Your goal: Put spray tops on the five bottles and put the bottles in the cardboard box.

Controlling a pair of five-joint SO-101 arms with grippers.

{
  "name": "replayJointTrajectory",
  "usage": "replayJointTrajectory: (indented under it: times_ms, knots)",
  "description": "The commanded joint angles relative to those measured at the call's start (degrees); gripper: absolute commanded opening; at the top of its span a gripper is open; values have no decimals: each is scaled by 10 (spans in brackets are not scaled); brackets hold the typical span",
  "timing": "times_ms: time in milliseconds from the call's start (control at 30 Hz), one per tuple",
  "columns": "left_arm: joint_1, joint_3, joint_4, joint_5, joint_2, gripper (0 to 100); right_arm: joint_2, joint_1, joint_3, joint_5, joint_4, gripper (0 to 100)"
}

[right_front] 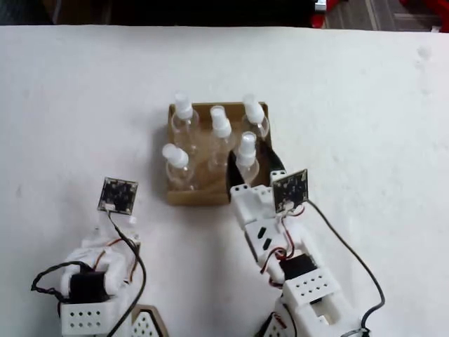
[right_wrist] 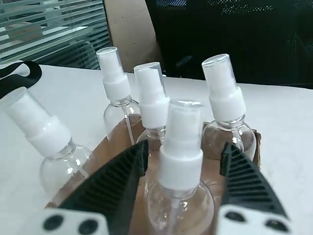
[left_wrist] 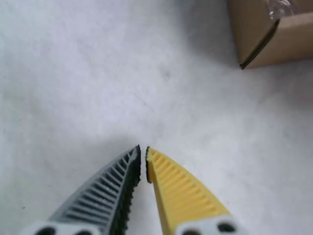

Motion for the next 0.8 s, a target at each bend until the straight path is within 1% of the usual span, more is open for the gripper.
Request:
replayJointTrajectory:
  times_ms: [0,200,267,333,433,567,667,767]
  knots:
    - [7,-1,-13,-4,-5,25,-7,-1,-16,-7,-5,216]
    - [7,-1,-13,-4,-5,25,-14,-1,-15,-7,-4,220]
    - [7,-1,-13,-4,-5,25,-37,-1,-16,-7,20,253]
    - [7,-1,-13,-4,-5,25,-79,-3,-22,-7,75,314]
    - [7,-1,-13,-4,-5,25,-164,-3,-49,-9,211,377]
    - [7,-1,-13,-4,-5,25,-313,-3,-102,-54,387,378]
    - [7,-1,-13,-4,-5,25,-427,-5,-138,-60,479,378]
    - [7,-1,-13,-4,-5,25,-407,0,-191,-60,519,378]
